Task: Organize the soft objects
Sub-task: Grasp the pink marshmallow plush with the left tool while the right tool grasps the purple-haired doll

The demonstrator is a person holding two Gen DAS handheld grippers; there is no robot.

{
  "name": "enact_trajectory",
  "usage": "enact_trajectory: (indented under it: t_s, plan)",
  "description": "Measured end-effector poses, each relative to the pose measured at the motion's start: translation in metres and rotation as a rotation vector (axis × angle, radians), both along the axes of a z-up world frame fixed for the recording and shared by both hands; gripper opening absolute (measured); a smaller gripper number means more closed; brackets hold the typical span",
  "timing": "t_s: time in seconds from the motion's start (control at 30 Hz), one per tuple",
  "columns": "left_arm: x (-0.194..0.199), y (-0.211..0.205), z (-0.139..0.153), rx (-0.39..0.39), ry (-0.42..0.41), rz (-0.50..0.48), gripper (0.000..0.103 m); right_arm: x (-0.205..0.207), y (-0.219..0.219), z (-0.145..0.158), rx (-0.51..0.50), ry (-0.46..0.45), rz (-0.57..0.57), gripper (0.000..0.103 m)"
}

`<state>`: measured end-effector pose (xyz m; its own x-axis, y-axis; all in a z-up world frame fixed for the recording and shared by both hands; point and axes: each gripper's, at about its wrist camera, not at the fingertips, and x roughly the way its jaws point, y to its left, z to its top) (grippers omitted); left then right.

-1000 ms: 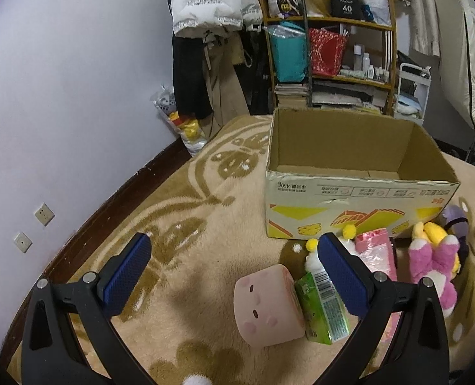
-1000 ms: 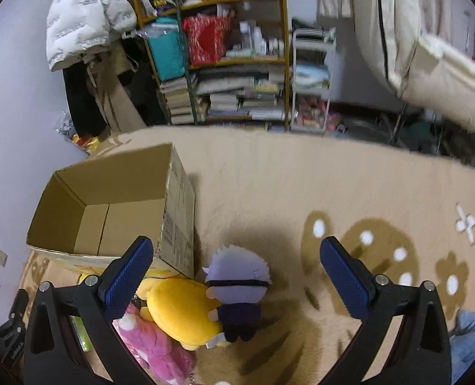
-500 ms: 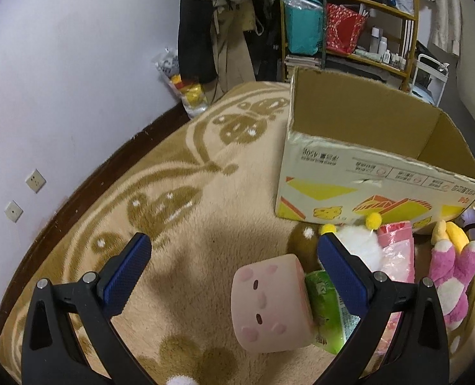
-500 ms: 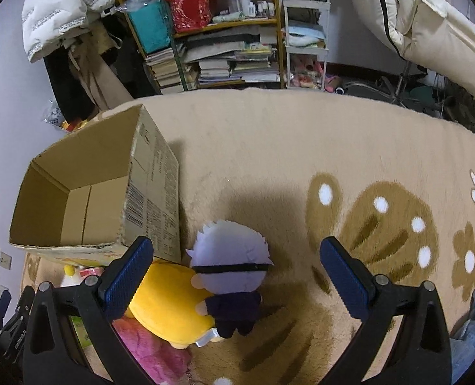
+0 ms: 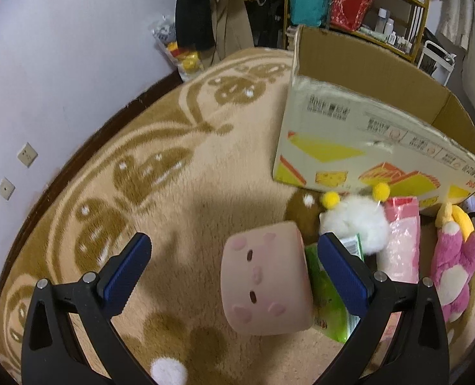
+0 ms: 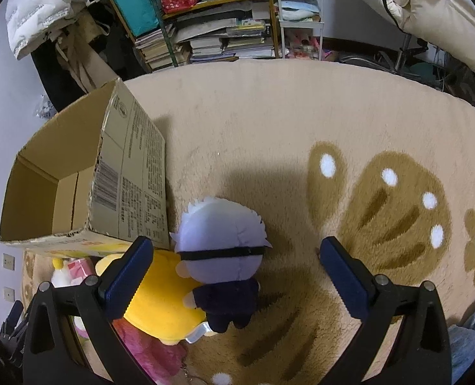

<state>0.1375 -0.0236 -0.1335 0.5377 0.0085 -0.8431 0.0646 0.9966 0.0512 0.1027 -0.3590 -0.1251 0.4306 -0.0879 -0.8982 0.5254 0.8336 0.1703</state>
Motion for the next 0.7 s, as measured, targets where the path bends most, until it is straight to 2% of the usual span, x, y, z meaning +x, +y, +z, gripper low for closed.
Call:
enact_trajectory:
  t_s: [0.07, 0.13, 0.23, 0.3, 0.33, 0.37, 0.43, 0.47, 0.53, 0.6, 0.7]
  plan:
    - [0.0, 0.0, -0.002, -0.003, 0.012, 0.002, 0.102, 0.001, 0.001, -0.002, 0.0, 0.009, 0.009, 0.103]
    - [-0.001, 0.0, -0.003, 0.003, 0.01, 0.0, 0.102, 0.004, 0.002, -0.008, 0.018, 0.025, 0.025, 0.091]
    - [-0.001, -0.002, -0.008, 0.026, 0.03, 0.001, 0.101, 0.008, 0.003, -0.02, 0.03, 0.061, 0.034, 0.09]
    - [0.0, -0.003, -0.013, 0.044, 0.048, 0.0, 0.095, 0.011, 0.004, -0.026, 0.039, 0.074, 0.037, 0.089]
    - [0.0, -0.002, -0.015, 0.044, 0.055, -0.003, 0.094, 0.012, 0.004, -0.029, 0.054, 0.076, 0.035, 0.084]
    - [0.001, -0.003, -0.017, 0.034, 0.065, -0.01, 0.089, 0.013, 0.005, -0.032, 0.076, 0.076, 0.032, 0.077]
    - [0.002, -0.004, -0.019, 0.008, 0.081, -0.018, 0.081, 0.014, 0.005, -0.037, 0.103, 0.08, 0.028, 0.071]
    - [0.002, -0.005, -0.02, 0.0, 0.086, -0.023, 0.076, 0.015, 0.007, -0.041, 0.11, 0.092, 0.025, 0.062]
    - [0.002, -0.007, -0.02, -0.006, 0.089, -0.035, 0.068, 0.016, 0.012, -0.046, 0.107, 0.096, 0.025, 0.06]
    - [0.0, -0.01, -0.02, -0.028, 0.09, -0.061, 0.053, 0.017, 0.015, -0.045, 0.084, 0.091, 0.026, 0.057]
    - [-0.002, -0.013, -0.018, -0.026, 0.082, -0.077, 0.046, 0.018, 0.018, -0.04, 0.076, 0.079, 0.049, 0.056]
